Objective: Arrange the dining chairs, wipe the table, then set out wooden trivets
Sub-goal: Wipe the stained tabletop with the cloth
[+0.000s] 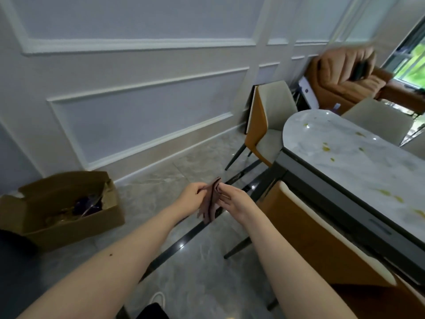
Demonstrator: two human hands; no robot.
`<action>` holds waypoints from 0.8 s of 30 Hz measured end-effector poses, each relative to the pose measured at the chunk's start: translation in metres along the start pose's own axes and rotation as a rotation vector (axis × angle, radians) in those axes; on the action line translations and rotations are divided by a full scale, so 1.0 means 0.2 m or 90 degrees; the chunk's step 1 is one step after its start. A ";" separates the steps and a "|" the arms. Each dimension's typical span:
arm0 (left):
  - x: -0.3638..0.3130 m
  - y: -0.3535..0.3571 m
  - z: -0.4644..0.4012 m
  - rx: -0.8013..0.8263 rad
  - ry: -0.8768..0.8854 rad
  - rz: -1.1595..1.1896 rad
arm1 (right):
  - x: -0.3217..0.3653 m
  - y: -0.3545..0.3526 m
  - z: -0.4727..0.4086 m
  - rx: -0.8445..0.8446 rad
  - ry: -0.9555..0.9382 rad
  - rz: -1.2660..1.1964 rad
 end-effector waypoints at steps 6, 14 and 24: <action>-0.01 -0.35 -0.50 0.031 -0.001 -0.011 | 0.31 -0.03 -0.43 -0.018 -0.002 0.084; -0.10 -0.46 -1.09 0.049 0.004 0.016 | 0.58 -0.36 -0.79 -0.171 -0.014 0.096; -0.33 -0.49 -2.00 0.026 -0.015 -0.039 | 0.96 -1.07 -1.25 -0.341 -0.049 0.004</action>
Point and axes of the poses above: each hand's wrist, its own z-axis away from the middle knuckle, its own y-axis out of the palm, x = y × z, the point moved 6 cm from there along -z, towards the middle knuckle, and after that the axes turned 15 degrees about x, right-handed, at the moved point
